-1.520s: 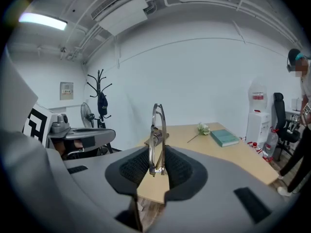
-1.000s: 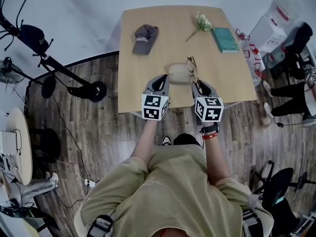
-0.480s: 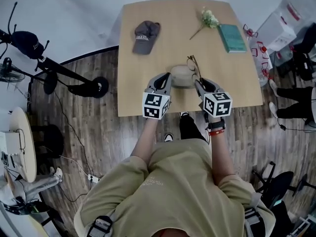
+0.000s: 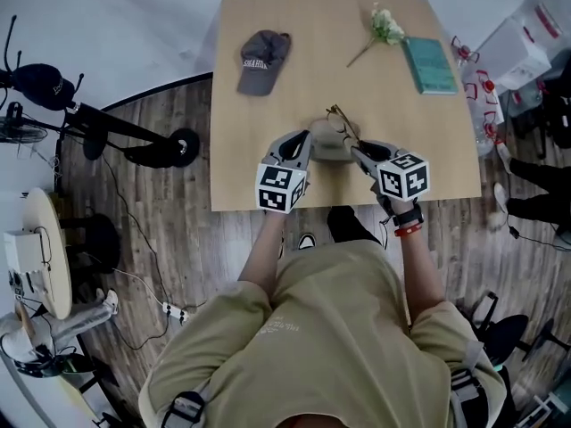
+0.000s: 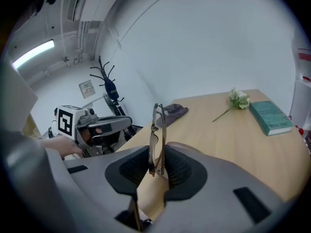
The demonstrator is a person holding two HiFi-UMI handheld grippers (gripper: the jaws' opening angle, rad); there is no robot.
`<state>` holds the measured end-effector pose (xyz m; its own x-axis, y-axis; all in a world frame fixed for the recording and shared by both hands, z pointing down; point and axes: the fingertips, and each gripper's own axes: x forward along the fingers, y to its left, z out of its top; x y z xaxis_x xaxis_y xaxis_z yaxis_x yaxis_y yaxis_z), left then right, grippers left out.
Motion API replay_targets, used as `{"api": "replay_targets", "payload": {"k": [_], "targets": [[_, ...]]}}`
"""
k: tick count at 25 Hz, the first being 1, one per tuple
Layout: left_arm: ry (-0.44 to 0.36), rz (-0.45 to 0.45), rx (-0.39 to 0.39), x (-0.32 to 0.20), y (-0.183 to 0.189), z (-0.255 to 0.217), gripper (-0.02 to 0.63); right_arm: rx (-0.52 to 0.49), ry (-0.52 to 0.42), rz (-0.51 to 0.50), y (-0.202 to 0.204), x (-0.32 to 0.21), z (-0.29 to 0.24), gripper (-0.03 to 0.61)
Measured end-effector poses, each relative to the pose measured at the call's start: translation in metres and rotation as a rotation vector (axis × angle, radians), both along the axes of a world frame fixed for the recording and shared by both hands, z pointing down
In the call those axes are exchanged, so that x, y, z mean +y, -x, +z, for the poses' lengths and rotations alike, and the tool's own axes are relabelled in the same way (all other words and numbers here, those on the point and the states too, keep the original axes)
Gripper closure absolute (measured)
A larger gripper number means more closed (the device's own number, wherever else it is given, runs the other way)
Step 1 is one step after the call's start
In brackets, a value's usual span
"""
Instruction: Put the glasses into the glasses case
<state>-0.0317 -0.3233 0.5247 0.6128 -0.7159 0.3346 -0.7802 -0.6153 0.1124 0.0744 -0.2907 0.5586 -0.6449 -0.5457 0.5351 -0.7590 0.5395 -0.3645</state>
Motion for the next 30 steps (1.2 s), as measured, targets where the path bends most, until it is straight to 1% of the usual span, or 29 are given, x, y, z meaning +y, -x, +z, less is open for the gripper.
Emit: {"api": "replay_targets", "payload": {"k": [5, 10, 12, 14, 17, 21, 30], "targets": [[0.007, -0.025, -0.017, -0.013, 0.003, 0.007, 0.591, 0.030, 0.056, -0.179, 0.004, -0.010, 0.017, 0.471], [0.028, -0.043, -0.028, -0.021, 0.006, 0.018, 0.591, 0.044, 0.128, -0.390, 0.011, -0.018, 0.036, 0.471], [0.034, -0.046, -0.031, -0.023, 0.007, 0.022, 0.591, 0.068, 0.148, -0.456, 0.011, -0.022, 0.046, 0.471], [0.042, -0.051, -0.036, -0.026, 0.007, 0.025, 0.591, 0.105, 0.168, -0.503, 0.009, -0.028, 0.057, 0.472], [0.051, -0.055, -0.046, -0.030, 0.008, 0.030, 0.591, 0.136, 0.203, -0.562, 0.008, -0.037, 0.069, 0.472], [0.070, -0.053, -0.057, -0.030, 0.009, 0.039, 0.591, 0.180, 0.213, -0.633, 0.008, -0.044, 0.086, 0.472], [0.100, -0.061, -0.065, -0.037, 0.016, 0.053, 0.591, 0.243, 0.301, -0.773, 0.015, -0.047, 0.124, 0.472]]}}
